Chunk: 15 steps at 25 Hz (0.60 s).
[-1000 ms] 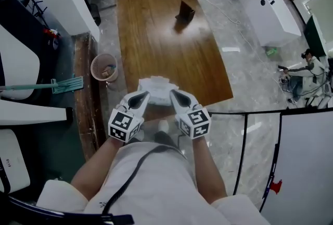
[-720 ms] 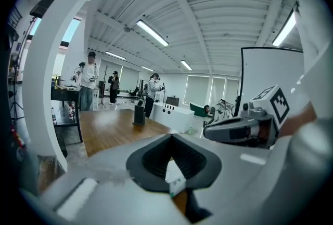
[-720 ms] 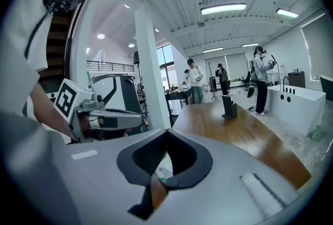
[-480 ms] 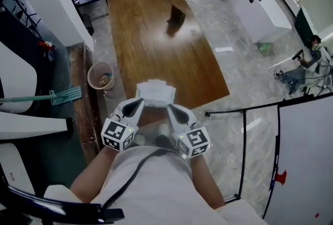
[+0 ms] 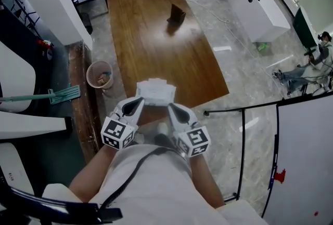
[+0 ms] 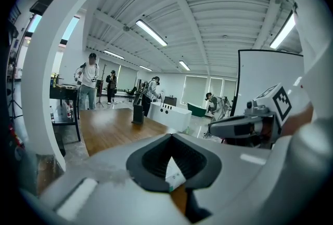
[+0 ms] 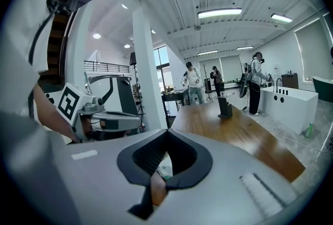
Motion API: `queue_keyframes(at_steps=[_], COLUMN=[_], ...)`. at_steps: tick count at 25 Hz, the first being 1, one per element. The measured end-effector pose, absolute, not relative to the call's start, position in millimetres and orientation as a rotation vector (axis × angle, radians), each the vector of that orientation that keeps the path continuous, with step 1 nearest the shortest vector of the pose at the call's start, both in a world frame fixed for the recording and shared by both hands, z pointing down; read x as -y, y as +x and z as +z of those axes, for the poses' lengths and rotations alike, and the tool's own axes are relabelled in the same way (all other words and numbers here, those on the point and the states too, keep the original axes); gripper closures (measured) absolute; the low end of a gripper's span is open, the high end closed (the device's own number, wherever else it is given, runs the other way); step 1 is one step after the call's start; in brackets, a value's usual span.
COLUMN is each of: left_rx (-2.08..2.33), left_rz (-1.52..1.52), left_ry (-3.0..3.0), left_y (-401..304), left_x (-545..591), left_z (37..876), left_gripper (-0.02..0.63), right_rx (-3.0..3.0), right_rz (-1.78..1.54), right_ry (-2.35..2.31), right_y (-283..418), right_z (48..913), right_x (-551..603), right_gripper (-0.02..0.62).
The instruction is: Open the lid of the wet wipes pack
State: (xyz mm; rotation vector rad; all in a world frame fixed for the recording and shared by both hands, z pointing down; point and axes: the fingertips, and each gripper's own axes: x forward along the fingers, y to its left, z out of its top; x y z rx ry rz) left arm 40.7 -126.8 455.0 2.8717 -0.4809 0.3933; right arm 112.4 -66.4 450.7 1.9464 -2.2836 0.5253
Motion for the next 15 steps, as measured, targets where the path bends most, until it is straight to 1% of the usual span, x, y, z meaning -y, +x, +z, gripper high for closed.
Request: queue_keyframes(at_steps=[15], left_rx=[0.548], left_rz=[0.398], left_ry=[2.847], left_y=[52], left_x=[143], left_z=[461], left_gripper=[0.601], right_rx=[2.307], right_rz=[0.536], right_ry=[1.848], right_y=[128], right_z=[459], right_x=[84], right_gripper=[0.588])
